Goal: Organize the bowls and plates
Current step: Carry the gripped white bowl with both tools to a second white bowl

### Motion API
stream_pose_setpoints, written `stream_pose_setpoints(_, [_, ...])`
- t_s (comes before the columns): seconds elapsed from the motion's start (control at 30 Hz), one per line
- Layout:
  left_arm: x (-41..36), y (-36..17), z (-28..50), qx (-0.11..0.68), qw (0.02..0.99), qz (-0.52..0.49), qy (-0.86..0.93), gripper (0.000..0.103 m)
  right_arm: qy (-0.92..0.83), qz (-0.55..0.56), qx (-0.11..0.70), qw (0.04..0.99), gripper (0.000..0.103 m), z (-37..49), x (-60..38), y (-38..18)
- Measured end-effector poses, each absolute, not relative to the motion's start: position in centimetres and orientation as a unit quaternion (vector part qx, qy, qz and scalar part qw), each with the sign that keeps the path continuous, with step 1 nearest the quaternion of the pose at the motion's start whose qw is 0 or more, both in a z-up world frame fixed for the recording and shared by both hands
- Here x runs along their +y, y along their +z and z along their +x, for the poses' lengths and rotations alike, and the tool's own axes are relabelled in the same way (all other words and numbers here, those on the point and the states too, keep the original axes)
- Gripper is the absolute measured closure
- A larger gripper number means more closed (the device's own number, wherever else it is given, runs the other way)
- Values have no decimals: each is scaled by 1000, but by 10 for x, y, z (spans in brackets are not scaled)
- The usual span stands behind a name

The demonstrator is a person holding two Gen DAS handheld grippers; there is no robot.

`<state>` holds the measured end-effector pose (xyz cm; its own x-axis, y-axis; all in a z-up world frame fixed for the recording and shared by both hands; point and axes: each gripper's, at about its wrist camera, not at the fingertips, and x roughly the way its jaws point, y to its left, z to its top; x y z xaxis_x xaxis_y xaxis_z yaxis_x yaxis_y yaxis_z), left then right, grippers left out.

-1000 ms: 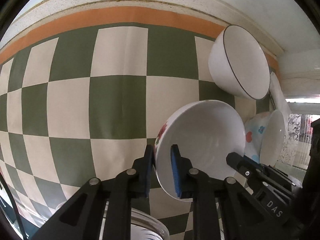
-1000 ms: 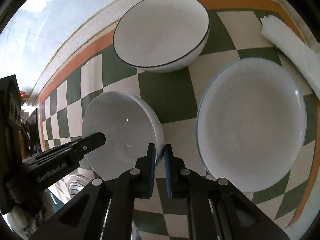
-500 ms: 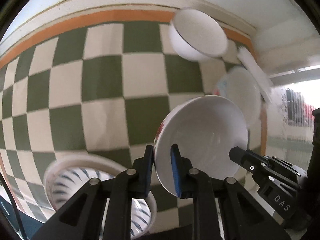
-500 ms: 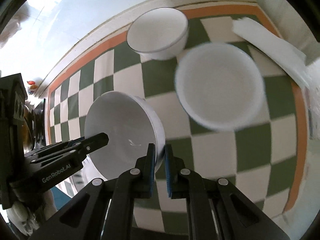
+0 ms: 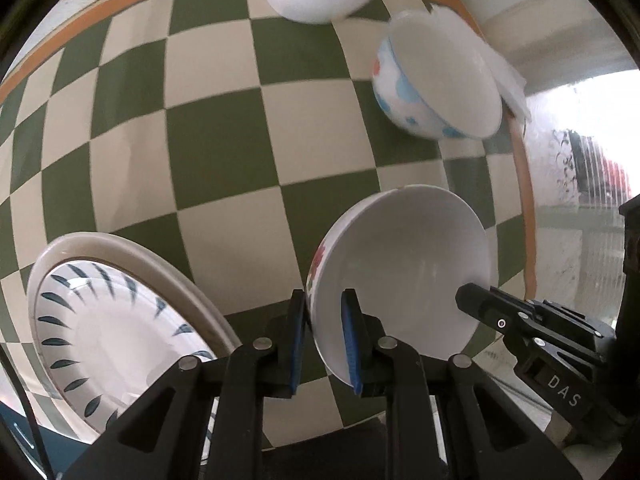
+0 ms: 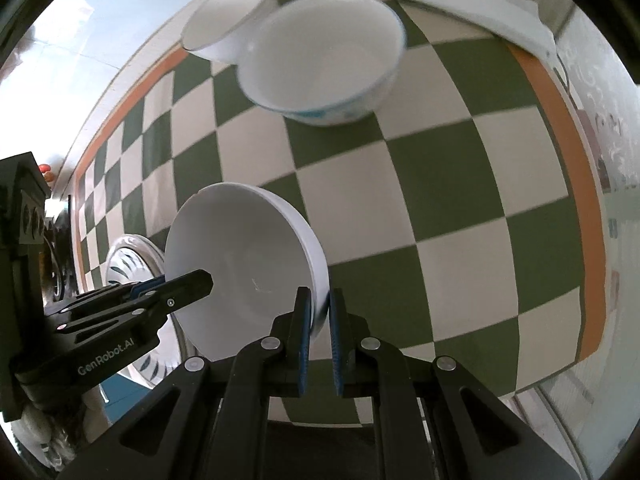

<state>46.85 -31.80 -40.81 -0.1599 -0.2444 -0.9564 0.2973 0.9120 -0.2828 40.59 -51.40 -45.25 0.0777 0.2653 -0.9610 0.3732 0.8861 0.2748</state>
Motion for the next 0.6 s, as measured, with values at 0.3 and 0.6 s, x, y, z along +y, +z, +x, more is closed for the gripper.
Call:
stream_pose_setpoints(0.3, [-331,-425,464,745,633,33,-207,88,-38,226,689,687,93,403,-512,-465])
stream_pose_setpoints(0.6, [-343,-426,461,750,627,53,-204,87,-33,233,708,666,90,409,-512,-476])
